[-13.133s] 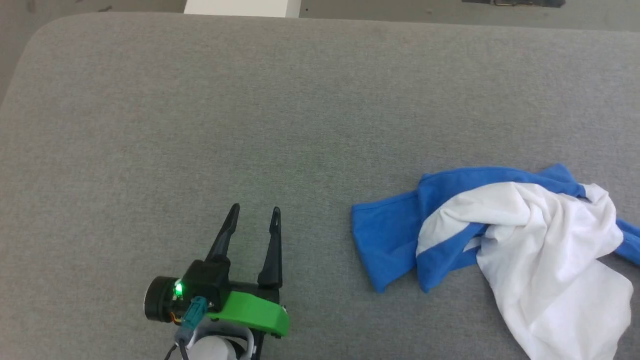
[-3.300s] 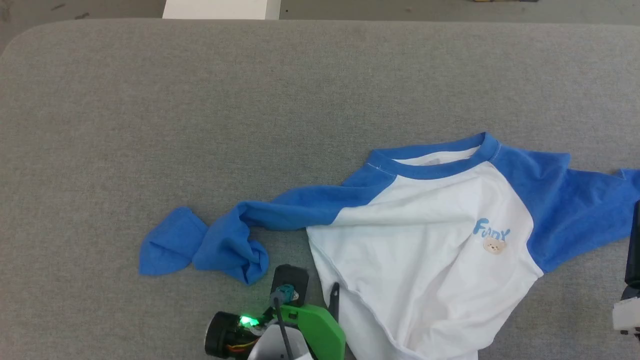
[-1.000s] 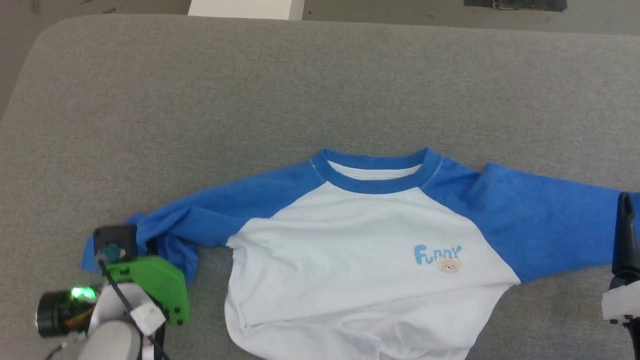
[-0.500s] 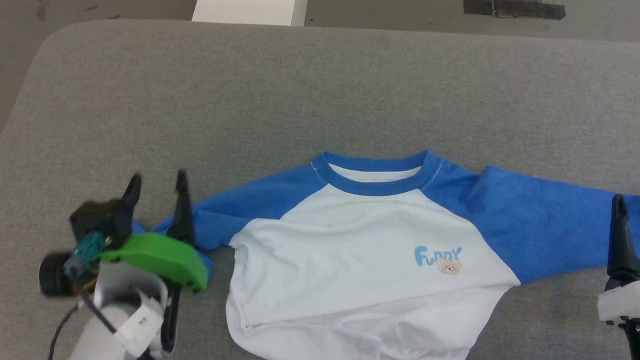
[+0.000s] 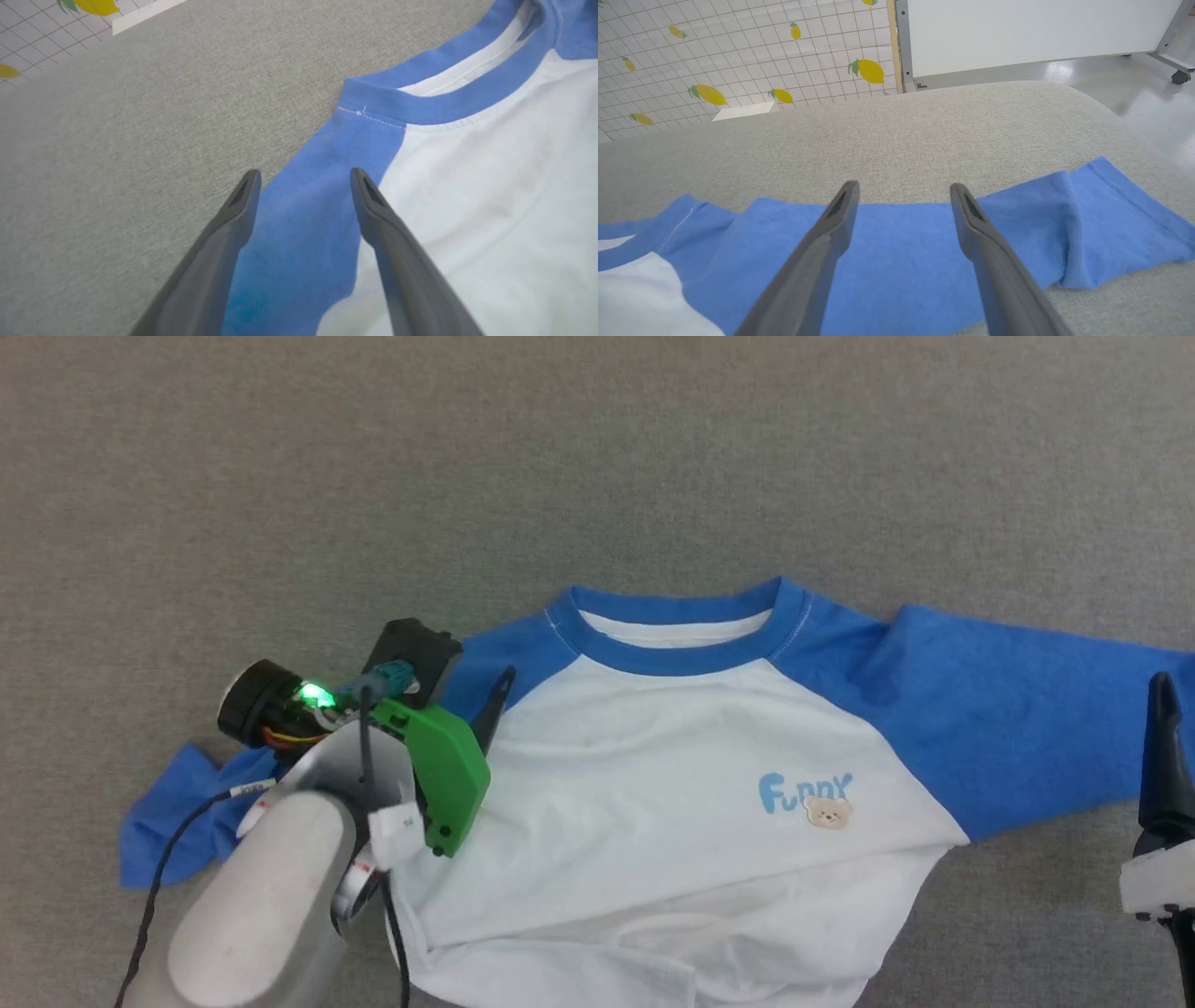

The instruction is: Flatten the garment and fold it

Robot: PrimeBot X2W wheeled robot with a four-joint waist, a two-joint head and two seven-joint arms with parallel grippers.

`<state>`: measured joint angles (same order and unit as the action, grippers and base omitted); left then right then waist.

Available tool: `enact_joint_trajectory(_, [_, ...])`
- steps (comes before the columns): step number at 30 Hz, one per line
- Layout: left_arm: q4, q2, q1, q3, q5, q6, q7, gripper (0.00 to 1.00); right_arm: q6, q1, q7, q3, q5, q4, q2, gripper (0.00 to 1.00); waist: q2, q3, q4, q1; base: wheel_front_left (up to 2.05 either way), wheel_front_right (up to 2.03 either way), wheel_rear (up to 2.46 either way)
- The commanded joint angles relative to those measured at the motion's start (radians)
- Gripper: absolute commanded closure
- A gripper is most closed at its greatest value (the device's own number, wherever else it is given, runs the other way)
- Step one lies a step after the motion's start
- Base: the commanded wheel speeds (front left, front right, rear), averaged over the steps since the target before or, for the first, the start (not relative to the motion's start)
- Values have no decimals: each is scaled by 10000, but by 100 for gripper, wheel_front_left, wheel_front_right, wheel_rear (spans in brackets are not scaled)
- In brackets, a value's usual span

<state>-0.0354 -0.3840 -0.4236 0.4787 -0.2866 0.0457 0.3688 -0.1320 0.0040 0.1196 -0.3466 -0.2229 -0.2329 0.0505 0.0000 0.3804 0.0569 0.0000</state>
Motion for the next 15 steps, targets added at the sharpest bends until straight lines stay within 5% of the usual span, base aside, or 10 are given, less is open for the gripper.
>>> enact_joint_trajectory(1, [-264,-116,-288,121,-113,188,182,0,13,-221,22,-3,-54,-69,-3,0,0,338,-180,0,0,0,0])
enact_joint_trajectory(13, [-2584,-250,-1206,864,-318,679,819,0,13,-503,118,65,-6,-198,-3,0,0,815,-206,0,0,0,0])
enact_joint_trajectory(14, [-2741,-248,-1190,932,-379,700,860,56,13,-514,133,63,5,-195,-3,0,0,805,-188,0,0,0,0])
enact_joint_trajectory(15, [-2834,-253,-1174,984,-428,717,857,100,13,-521,144,64,11,-190,-3,0,0,788,-173,0,0,0,0])
